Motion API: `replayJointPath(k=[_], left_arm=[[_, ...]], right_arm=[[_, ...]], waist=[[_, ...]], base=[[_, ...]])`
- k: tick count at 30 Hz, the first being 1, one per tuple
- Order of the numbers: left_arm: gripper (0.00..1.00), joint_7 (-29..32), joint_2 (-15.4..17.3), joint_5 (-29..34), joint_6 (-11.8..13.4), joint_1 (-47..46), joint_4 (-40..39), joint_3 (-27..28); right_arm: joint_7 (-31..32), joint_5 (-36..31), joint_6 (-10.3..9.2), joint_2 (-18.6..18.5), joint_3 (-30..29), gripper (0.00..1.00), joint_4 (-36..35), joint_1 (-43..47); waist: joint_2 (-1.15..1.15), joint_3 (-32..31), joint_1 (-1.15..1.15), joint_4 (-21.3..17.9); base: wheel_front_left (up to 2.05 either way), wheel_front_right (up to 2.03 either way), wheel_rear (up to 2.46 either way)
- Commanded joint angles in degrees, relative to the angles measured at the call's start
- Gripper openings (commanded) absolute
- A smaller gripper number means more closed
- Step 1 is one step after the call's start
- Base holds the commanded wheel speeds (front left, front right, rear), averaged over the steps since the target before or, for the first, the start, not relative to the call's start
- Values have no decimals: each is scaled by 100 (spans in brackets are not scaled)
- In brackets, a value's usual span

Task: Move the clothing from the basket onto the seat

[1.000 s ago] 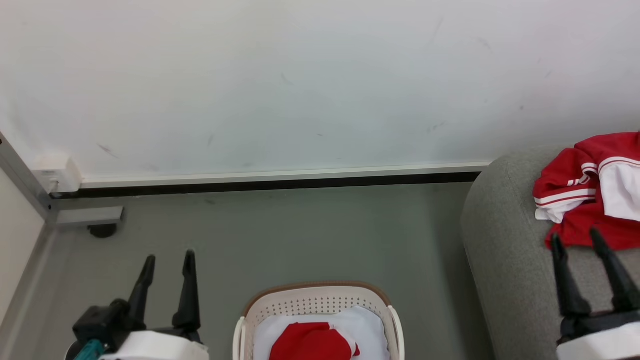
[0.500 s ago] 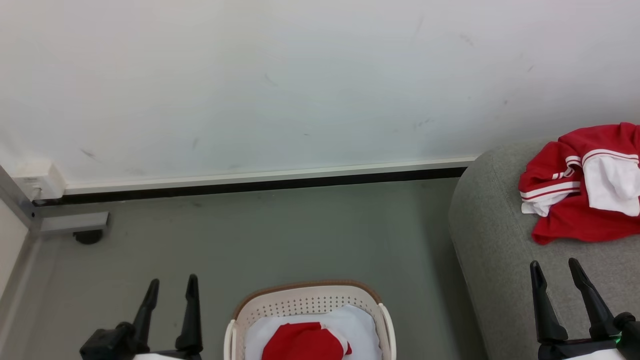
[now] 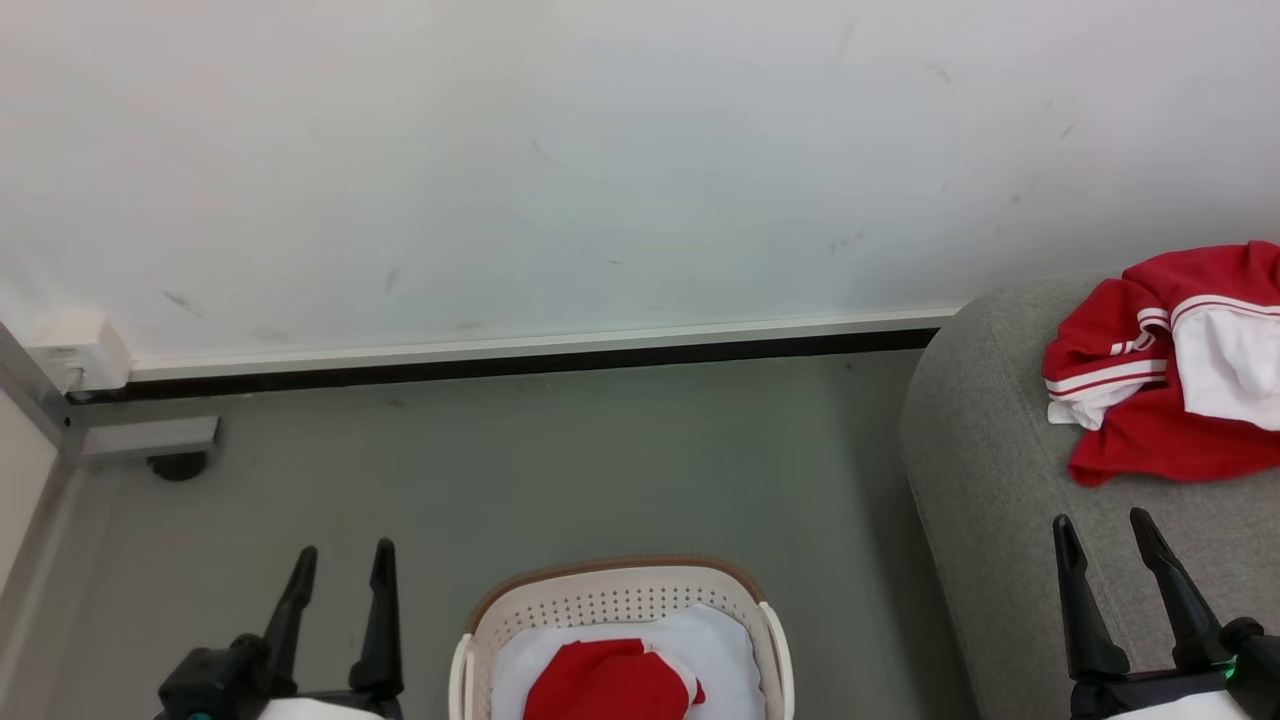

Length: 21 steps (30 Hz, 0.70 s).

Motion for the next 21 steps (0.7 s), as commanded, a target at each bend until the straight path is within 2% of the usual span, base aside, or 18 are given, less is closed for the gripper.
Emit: replayJointPath(k=[1,14,21], left_arm=[[100,-3,-1,46,-29,-34,20,26],[100,-3,-14,69,-81,-86,72,33],[100,-3,-14,111,-86,-210,140,-53]], right_arm=[[1,-16,-13,-19,-2,100,21,-63],[1,38,-13,-8,57,100,58,-89],[1,59,-13,13,107,100,47,-211]], waist=[[0,4,0,2],[0,64,0,-49],[0,303,0,-187]], base=[[0,0,0],[0,0,0],[0,0,0]])
